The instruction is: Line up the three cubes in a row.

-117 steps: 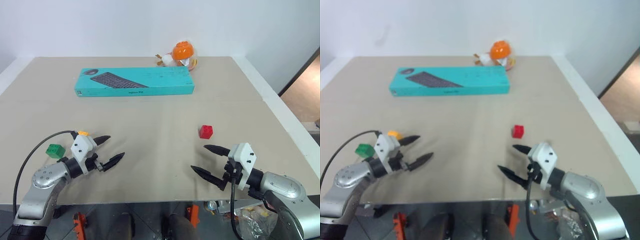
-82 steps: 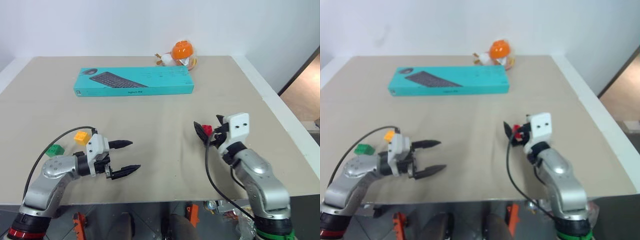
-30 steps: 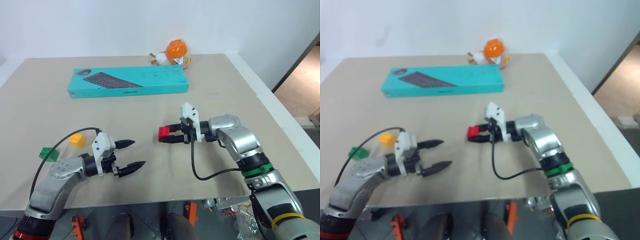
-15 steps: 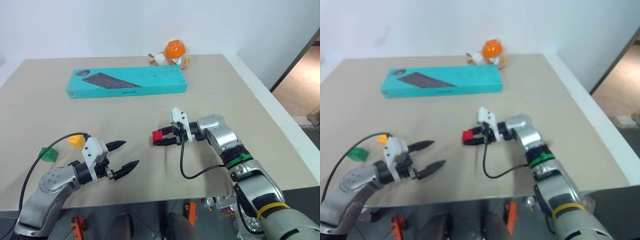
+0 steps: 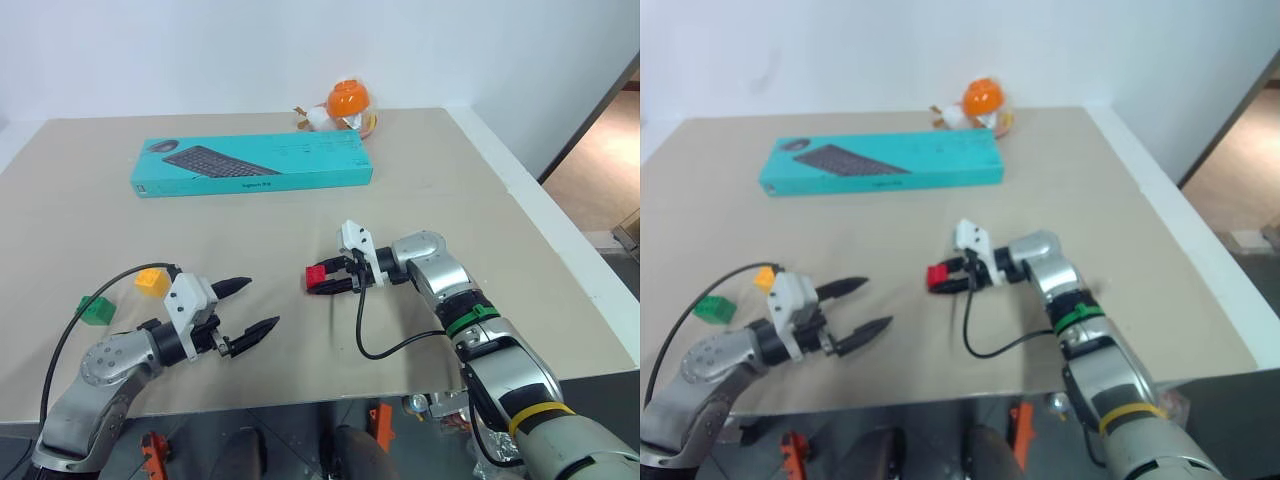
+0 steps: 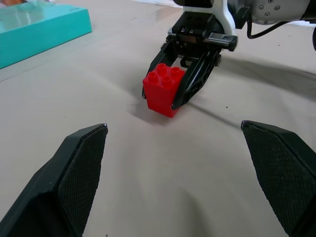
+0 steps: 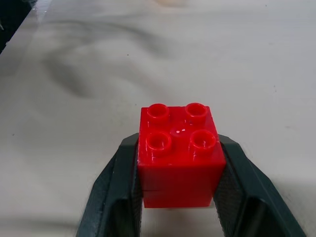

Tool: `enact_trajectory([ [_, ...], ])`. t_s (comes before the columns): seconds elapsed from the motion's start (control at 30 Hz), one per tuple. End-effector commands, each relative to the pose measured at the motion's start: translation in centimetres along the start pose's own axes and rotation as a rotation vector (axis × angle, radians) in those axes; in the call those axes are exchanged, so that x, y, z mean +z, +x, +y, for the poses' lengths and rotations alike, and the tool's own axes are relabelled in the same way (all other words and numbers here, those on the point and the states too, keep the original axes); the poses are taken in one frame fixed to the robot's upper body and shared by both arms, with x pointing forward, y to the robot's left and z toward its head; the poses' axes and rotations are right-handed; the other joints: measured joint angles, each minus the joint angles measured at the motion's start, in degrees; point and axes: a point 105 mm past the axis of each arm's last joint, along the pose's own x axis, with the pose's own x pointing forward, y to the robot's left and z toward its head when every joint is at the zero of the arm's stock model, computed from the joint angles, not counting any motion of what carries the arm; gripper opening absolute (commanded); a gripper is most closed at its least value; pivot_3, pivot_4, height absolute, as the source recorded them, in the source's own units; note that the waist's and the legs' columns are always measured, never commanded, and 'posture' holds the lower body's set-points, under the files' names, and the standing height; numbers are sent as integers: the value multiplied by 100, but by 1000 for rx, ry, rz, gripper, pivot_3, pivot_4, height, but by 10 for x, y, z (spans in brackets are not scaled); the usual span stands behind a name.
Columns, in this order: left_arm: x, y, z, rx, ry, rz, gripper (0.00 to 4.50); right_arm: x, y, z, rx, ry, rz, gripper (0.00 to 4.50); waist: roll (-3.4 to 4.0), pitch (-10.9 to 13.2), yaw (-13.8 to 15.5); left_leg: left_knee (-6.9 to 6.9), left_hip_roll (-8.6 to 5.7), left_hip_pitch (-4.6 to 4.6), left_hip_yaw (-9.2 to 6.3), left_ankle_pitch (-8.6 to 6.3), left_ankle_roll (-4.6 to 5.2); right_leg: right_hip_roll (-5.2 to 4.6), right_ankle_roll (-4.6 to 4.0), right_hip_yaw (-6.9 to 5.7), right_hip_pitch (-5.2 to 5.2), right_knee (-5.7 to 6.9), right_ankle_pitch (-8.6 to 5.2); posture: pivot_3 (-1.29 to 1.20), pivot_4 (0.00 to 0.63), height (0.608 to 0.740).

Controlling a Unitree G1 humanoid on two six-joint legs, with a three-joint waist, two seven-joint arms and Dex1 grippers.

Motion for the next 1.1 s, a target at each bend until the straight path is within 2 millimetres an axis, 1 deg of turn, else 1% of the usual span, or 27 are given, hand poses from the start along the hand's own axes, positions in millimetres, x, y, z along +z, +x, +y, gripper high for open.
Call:
enact_trajectory([
  [0.03,8,2,0,-13,38,-31,4500,13,-8,-8,-37,-49,-26,3384,0,0,0,0,0,0,0,0,0,0,0,1,0,0,0,0,150,740],
  [0.1,8,3,0,-14,39,-31,4500,14,-9,-9,-43,-51,-29,4097,0,0,0,0,1,0,1,0,0,1,0,1,-1,0,0,0,150,740],
  [0.13,8,3,0,-15,38,-31,4500,15,-10,-9,-43,-53,-31,4385,0,0,0,0,1,0,1,0,0,2,0,2,-1,0,0,0,150,740],
  [0.17,7,3,0,-14,37,-31,4500,16,-10,-9,-43,-55,-33,4450,0,0,0,0,2,0,1,0,0,3,0,2,-1,0,1,0,150,740],
  [0.27,6,2,1,7,34,-31,4500,26,-13,-7,-40,-85,-56,4450,1,0,0,-1,3,0,1,0,0,3,-1,2,-2,0,1,0,150,740],
  [0.33,8,-3,8,76,55,-42,4500,42,-15,-5,-39,-104,-101,4450,1,1,0,-1,4,0,1,0,0,4,-1,3,-3,0,1,0,150,740],
  [0.4,12,-12,19,198,90,-61,4500,61,-19,-3,-45,-124,-154,4450,1,1,-8,-3,7,0,0,0,0,5,-1,9,-6,0,1,0,150,740],
  [0.47,19,-24,30,341,134,-87,4500,81,-24,1,-60,-139,-212,4450,1,1,-7,-5,12,-1,-3,-1,-1,9,-2,18,-12,2,3,0,150,740],
  [0.53,27,-39,42,514,137,-120,4500,97,-26,8,-64,-159,-260,4450,1,1,-3,-7,17,-3,-3,-1,-1,14,-4,20,-17,3,3,0,150,740],
  [0.6,33,-55,49,681,144,-141,4500,107,-25,19,-55,-174,-291,4450,-1,0,-2,-7,20,-4,-4,-2,-3,14,-4,20,-17,3,4,0,150,740],
  [0.7,39,-80,53,877,138,-176,4500,114,-21,31,-60,-191,-323,4450,-2,-1,-2,-6,18,-2,-2,-5,-7,12,-3,26,-15,2,4,0,150,740],
  [0.8,41,-111,59,1044,112,-193,4500,116,-13,38,-64,-214,-339,4450,-2,-1,-7,0,19,-2,2,-5,-7,15,2,34,-17,2,11,0,150,740],
  [0.87,37,-127,61,1056,74,-181,4500,115,-7,40,-56,-214,-345,4450,-4,-2,-9,2,20,0,3,-4,-7,23,-3,35,-18,2,17,0,150,740],
  [0.93,31,-136,61,1023,35,-159,4500,114,-4,40,-51,-214,-344,4450,-5,-2,-8,6,26,3,4,-4,-7,31,-8,35,-17,2,21,0,150,740],
  [1.03,10,-162,61,959,-85,-70,4500,114,3,37,-51,-249,-335,4450,-6,-2,-11,7,30,5,7,-4,-7,37,-16,34,-21,2,20,0,150,740],
  [1.1,3,-178,62,936,-98,-14,4500,115,6,35,-51,-269,-329,4450,-10,-3,-13,5,30,4,8,-4,-7,39,-25,34,-25,4,16,0,150,740],
])
